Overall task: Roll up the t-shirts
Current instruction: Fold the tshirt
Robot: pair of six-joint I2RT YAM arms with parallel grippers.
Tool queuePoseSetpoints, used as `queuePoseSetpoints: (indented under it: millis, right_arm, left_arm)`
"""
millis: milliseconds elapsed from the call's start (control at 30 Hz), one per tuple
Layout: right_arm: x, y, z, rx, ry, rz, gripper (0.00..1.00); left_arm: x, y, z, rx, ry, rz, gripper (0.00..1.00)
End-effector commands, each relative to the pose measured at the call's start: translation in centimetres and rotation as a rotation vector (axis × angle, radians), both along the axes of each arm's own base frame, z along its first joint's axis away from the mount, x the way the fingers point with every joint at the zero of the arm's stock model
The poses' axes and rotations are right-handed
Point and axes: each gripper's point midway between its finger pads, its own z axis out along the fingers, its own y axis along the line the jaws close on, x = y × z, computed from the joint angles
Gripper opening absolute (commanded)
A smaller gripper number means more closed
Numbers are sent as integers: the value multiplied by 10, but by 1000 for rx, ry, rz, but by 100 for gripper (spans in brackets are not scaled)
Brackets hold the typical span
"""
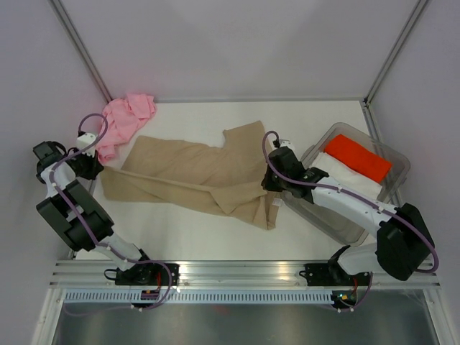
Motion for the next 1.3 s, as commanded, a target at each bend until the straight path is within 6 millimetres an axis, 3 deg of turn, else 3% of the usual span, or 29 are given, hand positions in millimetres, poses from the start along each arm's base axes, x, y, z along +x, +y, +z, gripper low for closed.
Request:
queuePoseSetpoints:
  millis: [0, 267, 400, 500, 533, 600, 633, 700, 767, 900, 1000, 1067, 1200, 1267]
  right_arm:
    - [17, -4, 4, -51, -32, -4, 0]
    - [37, -10, 0, -125, -41, -9, 1]
    - [49, -3, 11, -145, -69, 22, 0]
    - [43, 0, 6, -158, -26, 68, 0]
    - [36, 0, 7, -144, -11, 85, 0]
    - [17, 1, -1, -105, 33, 113, 0]
    - [8, 2, 11, -77, 15, 121, 0]
    - [-15, -2, 5, -61, 54, 141, 0]
    - [-36, 4, 18, -11, 46, 176, 0]
    - [-102, 29, 17, 83, 131, 336, 0]
    - [-147, 38, 17, 129, 200, 417, 0]
    - [-166, 32, 12, 146, 259, 405, 0]
    - [-195, 22, 32, 264, 275, 424, 0]
    - [-200, 14, 33, 287, 283, 387, 0]
  left_arm:
    - [13, 5, -2, 55, -13, 23, 3]
    - [24, -1, -17, 112, 12, -8, 4]
    - [24, 0, -22, 109, 23, 2, 3]
    - [16, -3, -22, 113, 28, 1, 2]
    - [13, -5, -14, 123, 6, -11, 2]
    - [-4, -14, -18, 116, 22, -53, 2]
    - [-13, -16, -11, 111, 4, -63, 2]
    - [-29, -19, -8, 118, 14, -98, 2]
    - [-42, -12, -2, 124, 5, -96, 2]
    - [-72, -4, -5, 102, 33, -120, 2]
    - [-84, -3, -5, 75, 45, -142, 2]
    - [-89, -4, -6, 80, 48, -171, 2]
    - [-101, -9, -2, 86, 62, -207, 2]
    - [-109, -8, 4, 89, 60, -219, 2]
